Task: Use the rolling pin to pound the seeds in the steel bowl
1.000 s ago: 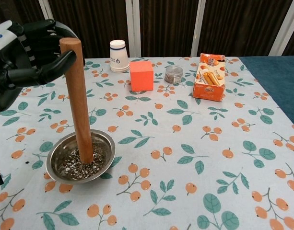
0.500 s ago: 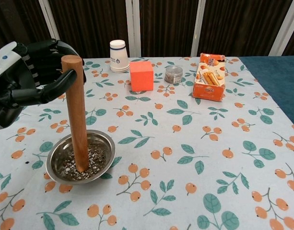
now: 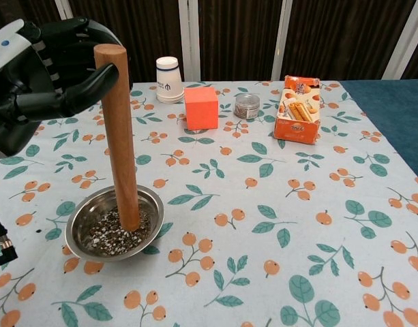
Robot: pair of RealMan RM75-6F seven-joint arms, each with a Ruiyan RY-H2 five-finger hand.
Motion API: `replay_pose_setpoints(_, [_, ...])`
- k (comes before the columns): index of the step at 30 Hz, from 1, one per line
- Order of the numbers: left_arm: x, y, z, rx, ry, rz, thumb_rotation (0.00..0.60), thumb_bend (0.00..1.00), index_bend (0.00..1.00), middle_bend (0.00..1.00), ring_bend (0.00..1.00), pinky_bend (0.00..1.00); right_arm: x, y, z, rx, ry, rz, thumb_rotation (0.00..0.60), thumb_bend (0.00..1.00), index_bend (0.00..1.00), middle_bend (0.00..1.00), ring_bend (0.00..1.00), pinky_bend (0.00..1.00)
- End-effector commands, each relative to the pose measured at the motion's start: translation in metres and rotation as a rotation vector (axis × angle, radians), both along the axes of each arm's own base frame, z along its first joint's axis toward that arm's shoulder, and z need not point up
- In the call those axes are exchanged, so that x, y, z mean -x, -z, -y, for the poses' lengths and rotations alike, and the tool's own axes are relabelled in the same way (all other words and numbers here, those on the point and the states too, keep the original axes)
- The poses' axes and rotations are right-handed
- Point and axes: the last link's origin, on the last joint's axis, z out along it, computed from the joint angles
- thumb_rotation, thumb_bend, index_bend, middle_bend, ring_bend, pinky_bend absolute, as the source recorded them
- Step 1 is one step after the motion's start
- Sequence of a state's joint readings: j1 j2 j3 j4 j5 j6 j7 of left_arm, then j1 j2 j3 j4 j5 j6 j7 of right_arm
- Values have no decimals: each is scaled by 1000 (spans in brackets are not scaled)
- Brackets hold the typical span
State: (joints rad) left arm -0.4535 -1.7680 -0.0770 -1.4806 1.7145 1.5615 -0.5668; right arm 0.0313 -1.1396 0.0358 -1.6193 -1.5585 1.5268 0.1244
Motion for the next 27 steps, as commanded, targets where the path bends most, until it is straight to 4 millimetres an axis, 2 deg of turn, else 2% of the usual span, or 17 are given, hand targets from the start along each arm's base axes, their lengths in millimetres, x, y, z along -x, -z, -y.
replay_pose_setpoints(1, [3,4,-2,2,-13,-17,600,688,681,793,450,527,0,0,0,-2,1,-1,600,367,0,0,0,0])
replay_pose_setpoints(11, [18,16,-2,21,-36,-77,600,688,681,793,450,527,0,1,0,0,-2,-10,600,366,0,0,0,0])
replay_pose_setpoints(17, [24,17,1,24,-45,-82,600,689,681,793,450,527,0,1,0,3,-3,-10,600,367,0,0,0,0])
replay_pose_setpoints(27, [17,6,-2,-5,-28,-60,600,688,681,793,450,527,-1,1,0,4,-5,-11,600,367,0,0,0,0])
